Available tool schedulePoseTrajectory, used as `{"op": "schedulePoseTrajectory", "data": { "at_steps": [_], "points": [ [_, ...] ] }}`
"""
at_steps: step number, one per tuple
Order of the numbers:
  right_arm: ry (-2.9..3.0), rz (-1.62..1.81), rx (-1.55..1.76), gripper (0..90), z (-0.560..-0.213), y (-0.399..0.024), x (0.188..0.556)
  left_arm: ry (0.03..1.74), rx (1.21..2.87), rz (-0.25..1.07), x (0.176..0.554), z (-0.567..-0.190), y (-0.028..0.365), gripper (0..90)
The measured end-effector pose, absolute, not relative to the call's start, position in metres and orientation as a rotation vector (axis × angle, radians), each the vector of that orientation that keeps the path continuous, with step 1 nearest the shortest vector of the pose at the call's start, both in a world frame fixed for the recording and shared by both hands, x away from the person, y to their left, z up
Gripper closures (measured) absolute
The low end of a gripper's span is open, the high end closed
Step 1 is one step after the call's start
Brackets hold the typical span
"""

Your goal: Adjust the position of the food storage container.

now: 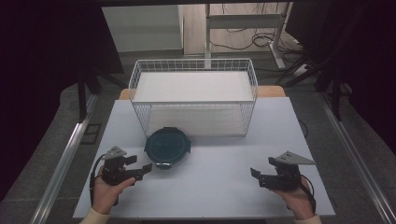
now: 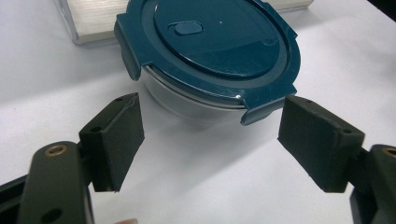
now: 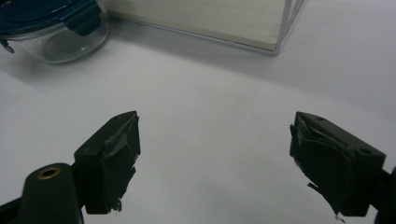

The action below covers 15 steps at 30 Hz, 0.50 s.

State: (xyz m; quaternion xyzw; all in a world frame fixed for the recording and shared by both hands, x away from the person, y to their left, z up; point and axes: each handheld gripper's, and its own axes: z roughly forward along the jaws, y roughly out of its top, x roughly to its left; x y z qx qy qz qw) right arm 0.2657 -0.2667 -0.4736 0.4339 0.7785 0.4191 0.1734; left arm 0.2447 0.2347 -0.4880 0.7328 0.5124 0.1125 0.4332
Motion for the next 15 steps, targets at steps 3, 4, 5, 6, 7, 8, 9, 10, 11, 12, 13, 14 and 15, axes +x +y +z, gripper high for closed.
{"op": "schedulePoseTrajectory", "data": {
  "at_steps": [3,4,5,6,7,8,9,10,11,12,13,14,15],
  "points": [
    [2.198,1.193,1.253,17.3,-0.476,-0.269,0.266,1.281,1.827,0.289,0.244,-0.488,0.234,22.6],
    [2.196,1.200,1.265,17.4,-0.477,-0.270,0.266,1.281,1.824,0.289,0.244,-0.487,0.234,22.6],
    [2.201,1.204,1.274,17.5,-0.478,-0.272,0.265,1.279,1.818,0.292,0.245,-0.484,0.234,22.8],
    [2.198,1.204,1.274,17.6,-0.478,-0.273,0.264,1.272,1.817,0.295,0.245,-0.483,0.233,23.0],
    [2.198,1.204,1.274,17.6,-0.478,-0.273,0.264,1.272,1.817,0.295,0.245,-0.483,0.233,23.3],
    [2.197,1.205,1.269,17.9,-0.477,-0.275,0.263,1.268,1.819,0.299,0.245,-0.482,0.233,23.4],
    [2.197,1.205,1.269,17.9,-0.477,-0.275,0.263,1.264,1.820,0.303,0.245,-0.481,0.232,23.4],
    [2.196,1.205,1.266,18.2,-0.477,-0.276,0.263,1.260,1.819,0.307,0.245,-0.480,0.232,23.6],
    [2.195,1.203,1.264,18.5,-0.477,-0.277,0.264,1.260,1.823,0.307,0.245,-0.480,0.232,24.0],
    [2.194,1.200,1.263,18.6,-0.477,-0.277,0.264,1.257,1.824,0.309,0.244,-0.480,0.232,24.2],
    [2.196,1.195,1.265,18.8,-0.477,-0.278,0.264,1.255,1.825,0.313,0.243,-0.481,0.232,24.7],
    [2.191,1.195,1.274,19.5,-0.479,-0.280,0.265,1.257,1.822,0.326,0.243,-0.481,0.233,26.0],
    [2.191,1.195,1.274,19.5,-0.479,-0.280,0.265,1.257,1.822,0.326,0.243,-0.481,0.233,26.8]
  ]
}}
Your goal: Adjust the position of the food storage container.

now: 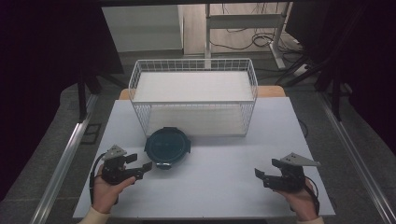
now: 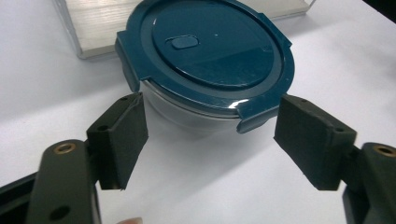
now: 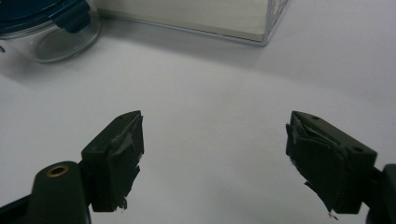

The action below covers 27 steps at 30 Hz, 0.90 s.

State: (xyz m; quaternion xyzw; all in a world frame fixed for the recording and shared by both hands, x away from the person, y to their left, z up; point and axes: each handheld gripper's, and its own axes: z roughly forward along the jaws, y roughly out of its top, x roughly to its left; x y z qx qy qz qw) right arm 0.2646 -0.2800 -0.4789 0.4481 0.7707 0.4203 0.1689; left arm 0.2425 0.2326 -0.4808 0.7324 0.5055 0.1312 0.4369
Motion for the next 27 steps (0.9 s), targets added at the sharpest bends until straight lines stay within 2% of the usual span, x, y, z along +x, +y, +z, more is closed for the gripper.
{"op": "schedulePoseTrajectory", "data": {
  "at_steps": [8,14,27],
  "points": [
    [2.134,1.212,1.288,22.0,-0.478,-0.283,0.264,1.243,1.811,0.345,0.240,-0.477,0.235,29.5],
    [2.138,1.220,1.290,22.0,-0.478,-0.283,0.264,1.231,1.826,0.337,0.240,-0.476,0.231,36.0],
    [2.135,1.214,1.276,21.8,-0.477,-0.287,0.265,1.220,1.842,0.355,0.250,-0.462,0.224,38.6]
  ]
}}
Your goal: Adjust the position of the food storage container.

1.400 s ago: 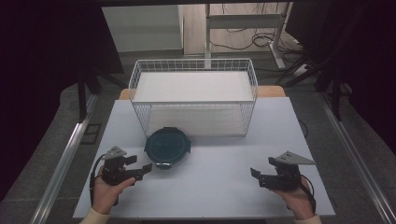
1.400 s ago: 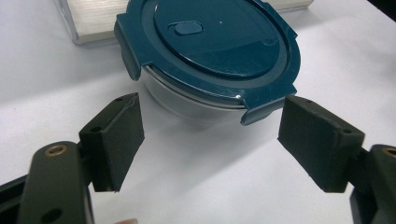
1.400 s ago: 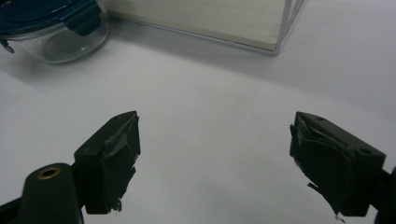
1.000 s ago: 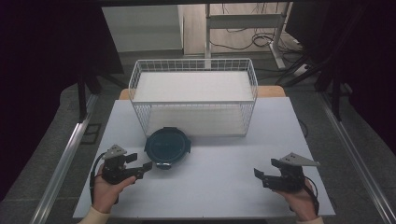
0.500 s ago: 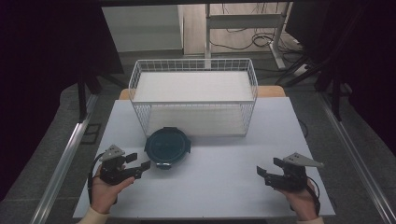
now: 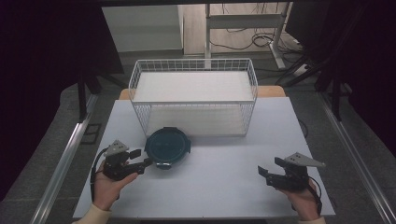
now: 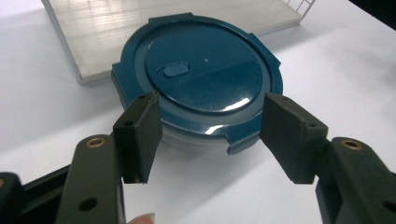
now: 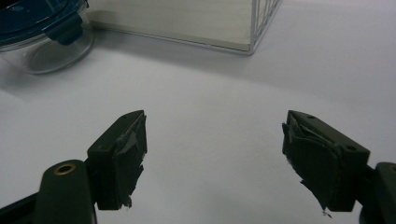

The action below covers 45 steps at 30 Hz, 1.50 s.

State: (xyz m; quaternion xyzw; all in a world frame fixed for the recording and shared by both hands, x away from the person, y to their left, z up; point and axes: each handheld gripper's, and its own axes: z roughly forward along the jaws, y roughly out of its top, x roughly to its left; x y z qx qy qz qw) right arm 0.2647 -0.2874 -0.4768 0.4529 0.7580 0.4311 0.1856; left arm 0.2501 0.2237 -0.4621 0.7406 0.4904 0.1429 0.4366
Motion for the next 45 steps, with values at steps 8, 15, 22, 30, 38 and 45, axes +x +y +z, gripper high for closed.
{"op": "schedulePoseTrajectory", "data": {
  "at_steps": [8,15,22,30,38,45],
  "points": [
    [2.152,1.197,1.288,21.8,-0.480,-0.284,0.268,1.214,1.853,0.359,0.262,-0.448,0.223,43.9],
    [2.159,1.199,1.291,21.5,-0.481,-0.282,0.269,1.201,1.849,0.417,0.270,-0.437,0.222,55.9],
    [2.158,1.195,1.299,21.3,-0.482,-0.280,0.270,1.206,1.858,0.428,0.288,-0.432,0.224,63.0],
    [2.158,1.190,1.314,21.1,-0.484,-0.281,0.271,1.206,1.915,0.437,0.317,-0.439,0.220,81.4],
    [2.167,1.149,1.301,21.2,-0.486,-0.279,0.271,1.248,1.961,0.432,0.346,-0.453,0.218,89.8],
    [2.178,1.132,1.298,21.2,-0.488,-0.278,0.272,1.301,1.995,0.453,0.363,-0.470,0.217,90.0]
  ]
}}
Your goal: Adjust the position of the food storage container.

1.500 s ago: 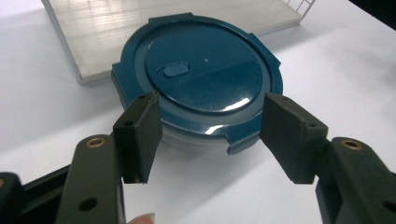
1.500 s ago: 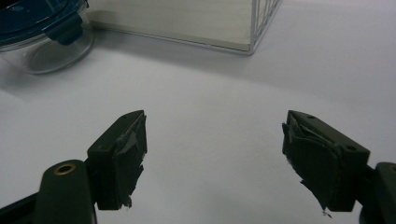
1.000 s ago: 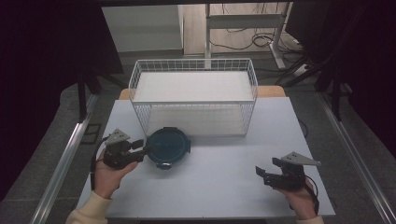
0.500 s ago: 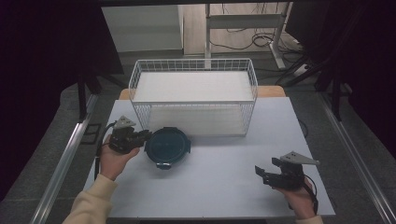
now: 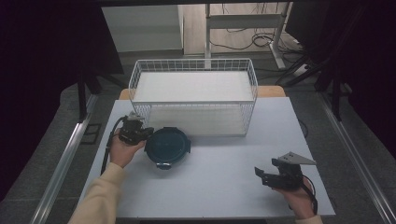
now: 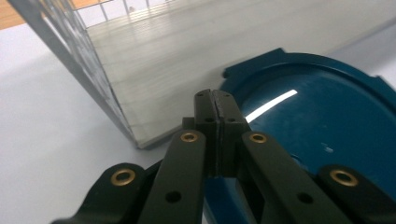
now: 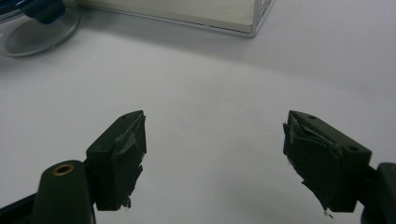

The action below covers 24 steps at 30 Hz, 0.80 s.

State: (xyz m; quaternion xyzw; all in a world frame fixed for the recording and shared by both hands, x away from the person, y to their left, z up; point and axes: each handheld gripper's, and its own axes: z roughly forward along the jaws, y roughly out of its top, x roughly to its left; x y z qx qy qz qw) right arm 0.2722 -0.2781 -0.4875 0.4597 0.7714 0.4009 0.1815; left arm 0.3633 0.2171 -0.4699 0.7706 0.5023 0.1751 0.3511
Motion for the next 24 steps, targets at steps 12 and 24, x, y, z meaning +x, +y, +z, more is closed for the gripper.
{"op": "schedulePoseTrajectory", "data": {
  "at_steps": [12,24],
  "points": [
    [2.195,1.102,1.284,21.3,-0.490,-0.276,0.272,1.328,2.017,0.429,0.378,-0.480,0.219,90.0],
    [2.194,1.103,1.289,21.3,-0.490,-0.277,0.273,1.331,2.099,0.417,0.382,-0.486,0.217,90.0]
  ]
}}
